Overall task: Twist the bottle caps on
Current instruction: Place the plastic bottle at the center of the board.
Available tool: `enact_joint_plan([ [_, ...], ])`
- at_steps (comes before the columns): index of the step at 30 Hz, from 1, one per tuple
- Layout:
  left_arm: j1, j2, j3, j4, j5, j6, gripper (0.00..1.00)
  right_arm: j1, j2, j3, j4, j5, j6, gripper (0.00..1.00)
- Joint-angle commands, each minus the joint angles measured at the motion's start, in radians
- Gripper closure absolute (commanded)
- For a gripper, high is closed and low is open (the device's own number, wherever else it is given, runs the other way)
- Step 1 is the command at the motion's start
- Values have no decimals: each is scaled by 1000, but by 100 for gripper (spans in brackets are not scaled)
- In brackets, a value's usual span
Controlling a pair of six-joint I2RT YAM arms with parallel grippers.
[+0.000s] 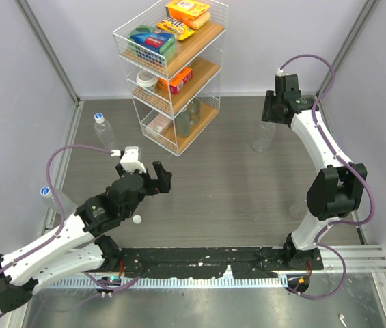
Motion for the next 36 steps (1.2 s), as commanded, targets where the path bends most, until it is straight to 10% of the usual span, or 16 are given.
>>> enact_joint_plan([
  [1, 0, -41, 54, -76, -135, -83, 0, -3, -8, 36, 21, -39, 5, 48],
  [14, 0, -141, 52, -207, -280, -255, 0, -3, -74, 28, 24, 16, -6, 15],
  [36, 0, -3, 19, -139, -40, -239, 0, -2, -770, -387, -256, 242, 238, 11],
])
